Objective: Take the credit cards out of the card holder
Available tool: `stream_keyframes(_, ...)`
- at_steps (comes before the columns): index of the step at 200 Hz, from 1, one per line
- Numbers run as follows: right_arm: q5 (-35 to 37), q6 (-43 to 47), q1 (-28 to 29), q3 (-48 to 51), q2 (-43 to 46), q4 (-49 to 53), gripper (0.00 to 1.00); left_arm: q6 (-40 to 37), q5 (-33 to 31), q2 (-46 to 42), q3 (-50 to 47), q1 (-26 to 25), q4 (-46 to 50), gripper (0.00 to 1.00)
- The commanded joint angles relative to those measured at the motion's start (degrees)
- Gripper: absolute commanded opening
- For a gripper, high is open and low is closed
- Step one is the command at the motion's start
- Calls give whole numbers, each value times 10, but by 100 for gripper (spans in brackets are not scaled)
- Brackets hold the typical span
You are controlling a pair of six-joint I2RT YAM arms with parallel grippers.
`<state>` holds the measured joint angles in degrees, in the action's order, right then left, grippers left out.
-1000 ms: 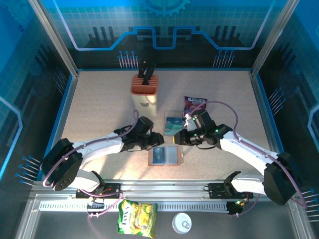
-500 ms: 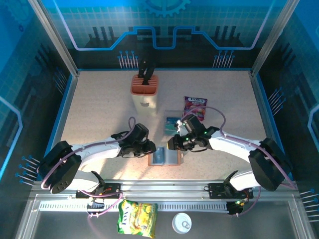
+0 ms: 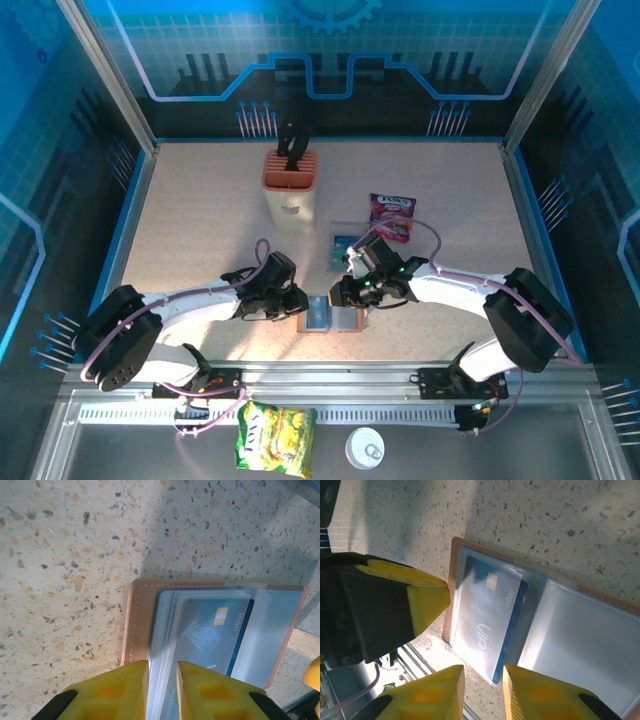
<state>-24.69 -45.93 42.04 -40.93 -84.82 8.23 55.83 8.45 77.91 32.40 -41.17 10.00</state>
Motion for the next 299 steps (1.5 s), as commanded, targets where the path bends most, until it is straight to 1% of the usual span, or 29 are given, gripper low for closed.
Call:
stream_keyframes(1, -8, -11, 11, -14, -14, -13, 27, 18, 8, -15, -12, -9, -10, 20)
stream_keyframes(47, -14, -17, 18, -21, -40, -22, 28, 23, 6, 6, -14, -19, -9, 17)
stream_keyframes(86, -18, -25, 27, -24, -63, -39, 28, 24, -1, 4, -20, -19, -4, 14)
stream_keyframes(130, -21, -35, 35, -22, -85, -59, 27, 24, -3, 1, -25, -19, 1, 14)
stream_keyframes(176, -26, -44, 38, -13, -102, -81, 23, 22, -4, 1, -25, -18, 5, 15)
stream_keyframes(194, -19, -42, 38, -14, -104, -72, 23, 22, -4, 1, -24, -18, 9, 15)
stream_keyframes(249, 27, -16, 41, -33, -105, 11, 26, 22, -7, 3, -23, -19, 18, 16)
stream_keyframes(299, 27, -13, 42, -34, -93, 13, 26, 23, -10, -3, -23, -19, 20, 16)
